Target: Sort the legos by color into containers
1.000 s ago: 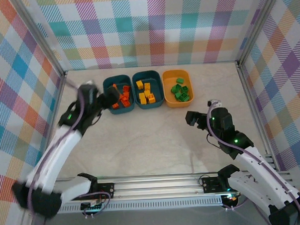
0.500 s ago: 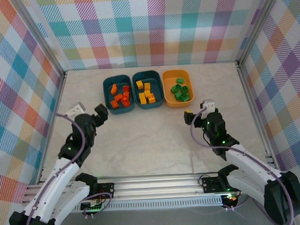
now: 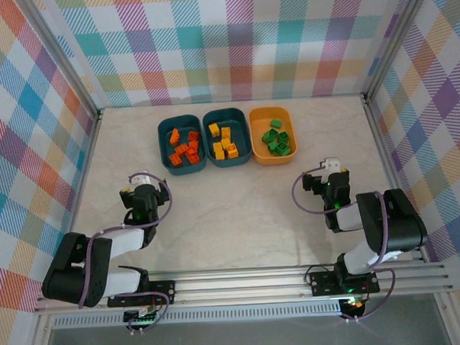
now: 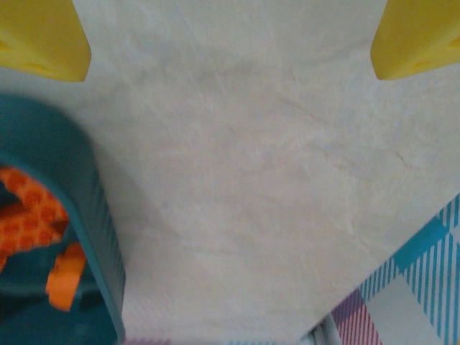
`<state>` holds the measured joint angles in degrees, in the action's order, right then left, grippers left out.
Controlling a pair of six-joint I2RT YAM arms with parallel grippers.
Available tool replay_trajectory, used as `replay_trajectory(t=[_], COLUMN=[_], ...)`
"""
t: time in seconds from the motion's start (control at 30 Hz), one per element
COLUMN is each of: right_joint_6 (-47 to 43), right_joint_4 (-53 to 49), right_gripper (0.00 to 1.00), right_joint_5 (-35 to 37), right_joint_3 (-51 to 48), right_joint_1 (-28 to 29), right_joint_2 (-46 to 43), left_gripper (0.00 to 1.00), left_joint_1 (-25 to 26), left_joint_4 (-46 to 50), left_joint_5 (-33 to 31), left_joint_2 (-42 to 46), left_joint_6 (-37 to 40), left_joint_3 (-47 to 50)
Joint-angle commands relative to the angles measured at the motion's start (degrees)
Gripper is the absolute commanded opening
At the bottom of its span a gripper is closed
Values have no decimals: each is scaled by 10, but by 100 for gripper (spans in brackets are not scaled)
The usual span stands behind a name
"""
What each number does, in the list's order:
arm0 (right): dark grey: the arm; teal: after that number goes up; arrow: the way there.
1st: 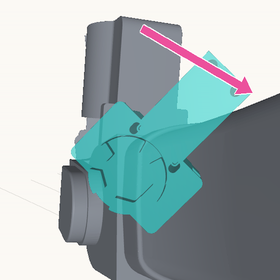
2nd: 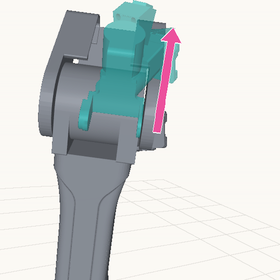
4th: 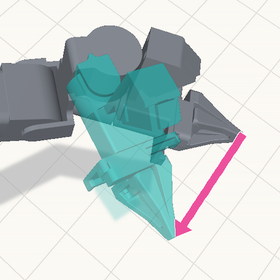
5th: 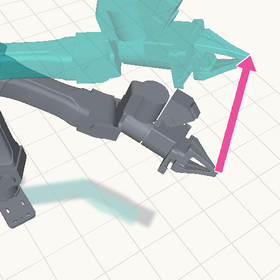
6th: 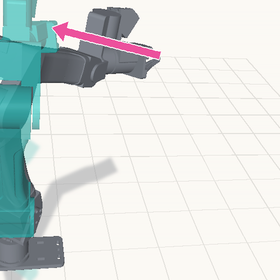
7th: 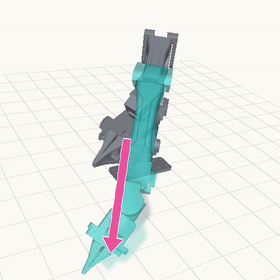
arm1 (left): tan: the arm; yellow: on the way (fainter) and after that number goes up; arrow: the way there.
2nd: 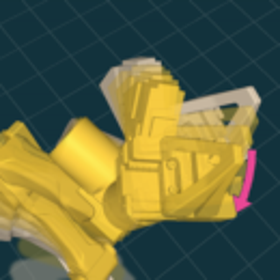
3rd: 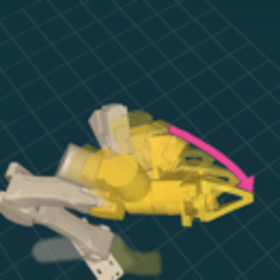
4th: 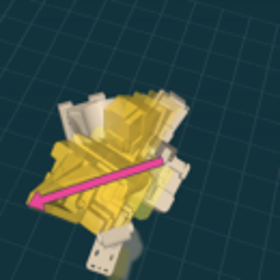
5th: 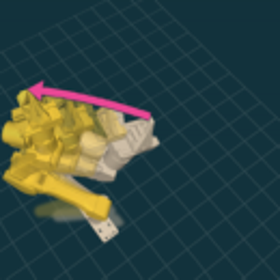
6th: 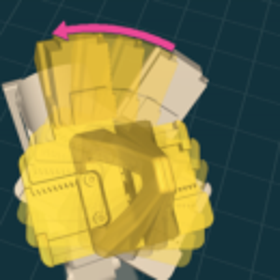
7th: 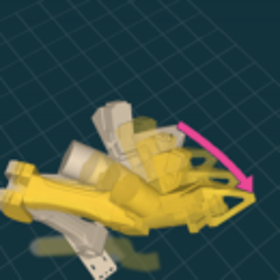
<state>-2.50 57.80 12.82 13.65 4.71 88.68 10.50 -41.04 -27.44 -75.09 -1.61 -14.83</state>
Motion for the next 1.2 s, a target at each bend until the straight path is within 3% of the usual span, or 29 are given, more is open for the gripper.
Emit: replay_trajectory(t=[0.0, 0.13, 0.17, 0.2, 0.27, 0.47, 0.57, 1.17], right_joint_6=[24, 26, 35, 42, 41, 42, 41, 40], right_joint_4=[52, -71, -85, -86, -86, -90, -90, -88], right_gripper=[100, 100, 100, 100, 100, 100, 100, 100], right_joint_5=[-43, -55, -68, -68, -68, -69, -69, -69], right_joint_3=[23, 85, 89, 92, 92, 94, 93, 92], right_joint_1=[-8, -12, -23, -28, -29, -30, -30, -30], right_joint_2=[-5, -5, -9, -6, -7, -7, -7, -7], left_gripper=[100, 100, 100, 100, 100, 100, 100, 100], left_joint_1=[-38, -45, -45, -46, -61, -65, -64, -64], left_joint_4=[-107, -183, -166, -82, -60, -56, -46, -49], left_joint_5=[71, 132, 148, 160, 192, 196, 232, 230], left_joint_2=[-39, -142, -149, -137, -145, -144, -146, -145], left_joint_6=[1, 22, 29, 30, 25, 24, 39, 39], left_joint_3=[-10, -24, -40, -70, -88, -90, -97, -93])
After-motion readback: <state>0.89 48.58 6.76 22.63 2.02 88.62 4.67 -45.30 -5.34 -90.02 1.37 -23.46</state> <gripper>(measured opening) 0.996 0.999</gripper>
